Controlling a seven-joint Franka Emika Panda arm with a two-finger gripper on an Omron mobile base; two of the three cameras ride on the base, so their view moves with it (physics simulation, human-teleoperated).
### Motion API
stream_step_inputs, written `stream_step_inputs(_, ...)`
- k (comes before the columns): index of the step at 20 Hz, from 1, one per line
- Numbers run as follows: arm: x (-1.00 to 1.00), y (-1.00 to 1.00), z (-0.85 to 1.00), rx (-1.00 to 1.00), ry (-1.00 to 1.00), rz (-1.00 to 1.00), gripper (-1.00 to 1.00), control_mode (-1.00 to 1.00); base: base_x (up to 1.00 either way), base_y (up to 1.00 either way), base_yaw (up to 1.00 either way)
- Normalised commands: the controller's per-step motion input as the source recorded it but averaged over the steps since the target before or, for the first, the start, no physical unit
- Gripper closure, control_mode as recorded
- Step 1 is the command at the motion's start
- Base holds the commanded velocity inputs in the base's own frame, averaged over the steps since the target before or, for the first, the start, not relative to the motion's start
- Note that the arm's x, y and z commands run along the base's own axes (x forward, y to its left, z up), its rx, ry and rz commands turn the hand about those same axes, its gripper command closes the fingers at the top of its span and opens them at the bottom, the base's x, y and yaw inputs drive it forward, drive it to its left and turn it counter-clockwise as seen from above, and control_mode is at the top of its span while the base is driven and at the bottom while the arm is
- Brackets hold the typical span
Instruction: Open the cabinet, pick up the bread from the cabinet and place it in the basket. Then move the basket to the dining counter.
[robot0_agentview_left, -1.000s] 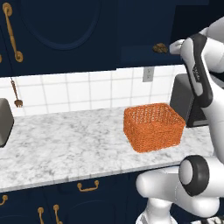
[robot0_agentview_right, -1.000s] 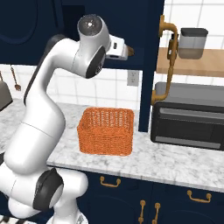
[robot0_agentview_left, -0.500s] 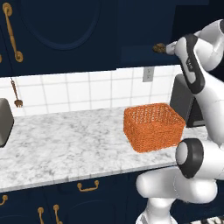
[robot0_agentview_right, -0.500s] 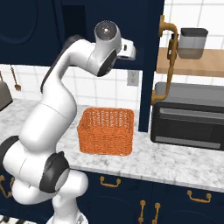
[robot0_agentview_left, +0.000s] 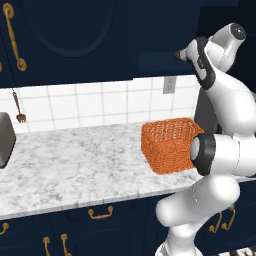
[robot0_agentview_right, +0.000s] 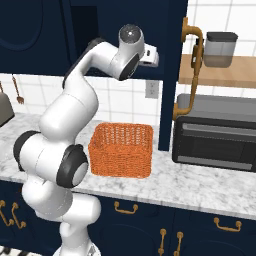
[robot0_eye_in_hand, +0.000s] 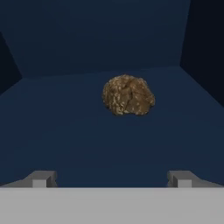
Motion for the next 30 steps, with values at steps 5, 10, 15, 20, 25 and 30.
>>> stream_step_inputs(5,0.60,-0.09,0.00,0.01,0.09,0.00,-1.00,-1.00,0.00,0.00,0.00)
stream_step_inputs(10,0.56,-0.24,0.00,0.03,0.00,0.04,-1.00,-1.00,0.00,0.00,0.00)
stream_step_inputs(15,0.45,-0.25,-0.03,0.01,0.00,0.02,-1.00,-1.00,0.00,0.00,0.00)
stream_step_inputs(20,0.31,0.00,-0.09,0.00,0.06,0.00,-1.00,-1.00,0.00,0.00,0.00)
stream_step_inputs(25,0.05,0.00,-0.03,0.00,0.04,0.00,-1.00,-1.00,0.00,0.00,0.00)
stream_step_inputs(30,0.00,0.02,-0.17,0.00,-0.02,0.00,-1.00,-1.00,0.00,0.00,0.00)
